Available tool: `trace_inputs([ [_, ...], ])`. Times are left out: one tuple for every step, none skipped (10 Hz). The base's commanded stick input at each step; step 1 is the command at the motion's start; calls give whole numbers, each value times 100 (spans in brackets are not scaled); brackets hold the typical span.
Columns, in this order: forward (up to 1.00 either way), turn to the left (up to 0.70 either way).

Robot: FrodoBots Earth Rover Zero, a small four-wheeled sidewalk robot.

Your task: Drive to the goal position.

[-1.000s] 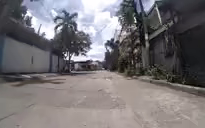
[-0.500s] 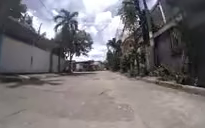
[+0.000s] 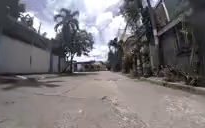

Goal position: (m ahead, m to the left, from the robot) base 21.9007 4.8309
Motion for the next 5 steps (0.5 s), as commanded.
trace_inputs([
  [70, 0],
  [70, 0],
  [70, 0],
  [70, 0],
  [70, 0],
])
